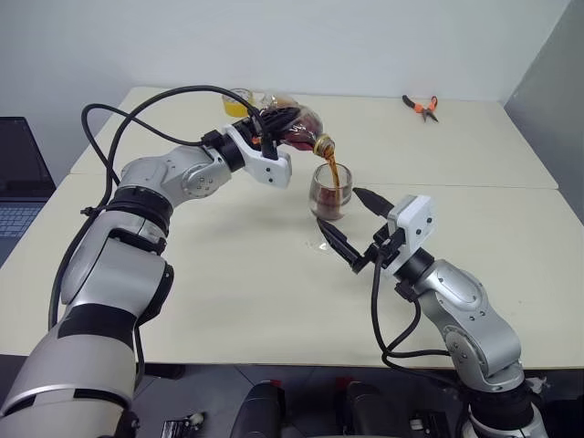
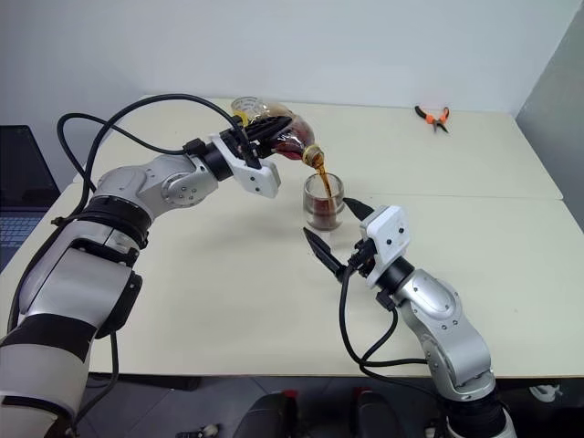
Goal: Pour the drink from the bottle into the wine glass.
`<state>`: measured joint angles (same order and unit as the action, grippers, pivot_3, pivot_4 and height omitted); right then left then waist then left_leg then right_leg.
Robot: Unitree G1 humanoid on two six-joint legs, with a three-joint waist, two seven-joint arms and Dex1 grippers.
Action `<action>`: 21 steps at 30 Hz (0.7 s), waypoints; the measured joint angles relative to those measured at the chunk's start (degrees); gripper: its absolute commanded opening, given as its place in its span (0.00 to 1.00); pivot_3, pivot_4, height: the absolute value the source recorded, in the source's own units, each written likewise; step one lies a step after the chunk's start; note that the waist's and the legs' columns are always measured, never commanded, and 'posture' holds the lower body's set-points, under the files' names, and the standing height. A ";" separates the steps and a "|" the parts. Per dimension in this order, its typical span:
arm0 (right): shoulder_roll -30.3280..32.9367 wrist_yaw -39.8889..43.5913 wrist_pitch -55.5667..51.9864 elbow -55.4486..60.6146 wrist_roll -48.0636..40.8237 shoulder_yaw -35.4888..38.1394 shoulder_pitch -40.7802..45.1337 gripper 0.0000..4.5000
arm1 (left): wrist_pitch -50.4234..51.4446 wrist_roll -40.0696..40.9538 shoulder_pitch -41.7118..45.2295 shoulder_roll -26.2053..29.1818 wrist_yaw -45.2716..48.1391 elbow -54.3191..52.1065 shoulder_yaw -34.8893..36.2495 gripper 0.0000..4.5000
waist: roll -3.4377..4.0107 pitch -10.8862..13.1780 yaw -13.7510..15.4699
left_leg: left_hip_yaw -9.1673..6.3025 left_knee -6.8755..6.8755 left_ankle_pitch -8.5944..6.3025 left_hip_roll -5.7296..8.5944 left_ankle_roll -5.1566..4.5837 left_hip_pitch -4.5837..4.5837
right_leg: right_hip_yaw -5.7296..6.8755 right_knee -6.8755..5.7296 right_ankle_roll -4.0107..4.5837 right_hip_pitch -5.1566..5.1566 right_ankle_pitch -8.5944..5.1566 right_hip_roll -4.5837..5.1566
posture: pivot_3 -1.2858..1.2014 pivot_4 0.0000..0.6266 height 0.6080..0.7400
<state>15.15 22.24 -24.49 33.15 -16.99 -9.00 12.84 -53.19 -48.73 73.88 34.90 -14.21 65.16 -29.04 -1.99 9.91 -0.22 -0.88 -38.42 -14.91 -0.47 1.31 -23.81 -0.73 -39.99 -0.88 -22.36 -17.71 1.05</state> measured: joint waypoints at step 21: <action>-0.58 -0.33 1.21 -0.78 -0.03 3.08 -1.03 1.00 | 0.07 -0.04 0.10 0.00 -0.17 0.67 -0.41 0.15 | 0.00 0.00 0.00 | 0.00 -0.07 0.00 0.00 0.00 -0.02 | -0.01 -0.03 0.00 0.00 0.00 0.00 | 0.52 0.24 1.00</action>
<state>14.57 21.92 -23.27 32.37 -17.02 -5.92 11.80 -53.12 -48.77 73.99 34.90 -14.38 65.83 -29.46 -1.99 9.91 -0.21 -0.88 -38.49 -14.91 -0.47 1.31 -23.83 -0.73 -40.02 -0.88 -22.36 -17.71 1.05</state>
